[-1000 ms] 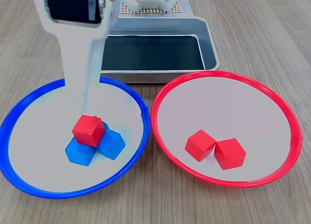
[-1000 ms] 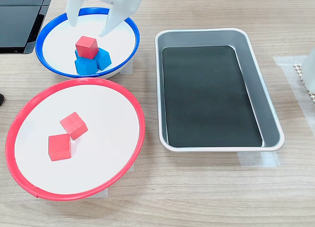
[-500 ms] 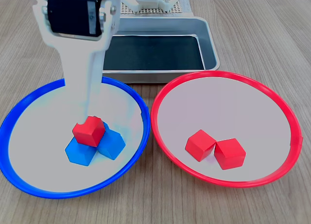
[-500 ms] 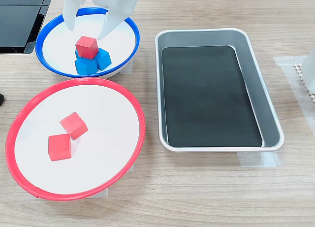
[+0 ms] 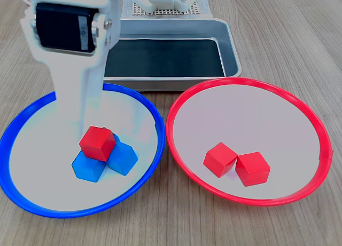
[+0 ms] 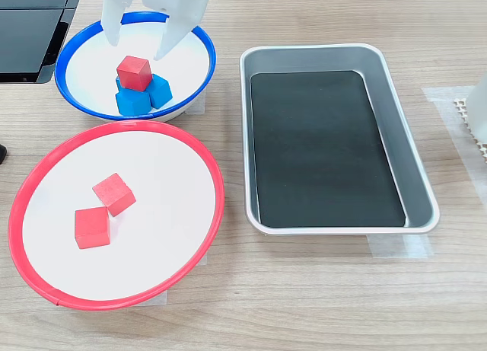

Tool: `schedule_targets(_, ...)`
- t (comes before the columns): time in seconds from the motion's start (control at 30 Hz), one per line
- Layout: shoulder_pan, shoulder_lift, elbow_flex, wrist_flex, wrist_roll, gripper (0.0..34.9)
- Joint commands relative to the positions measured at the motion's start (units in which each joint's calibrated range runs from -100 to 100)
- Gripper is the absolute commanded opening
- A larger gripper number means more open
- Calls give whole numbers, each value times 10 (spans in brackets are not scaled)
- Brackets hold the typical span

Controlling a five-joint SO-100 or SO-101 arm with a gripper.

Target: Relocate any red block in the blue dish to the red dish, correcting any misplacement.

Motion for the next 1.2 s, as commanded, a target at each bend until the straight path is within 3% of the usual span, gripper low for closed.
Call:
schedule_targets(0.0,3,0,-29,-4,-3,142)
schedule_targets(0.77,3,44,-52,-8,-21,143)
schedule_targets(1.17,-5,48,-50,-20,-24,122)
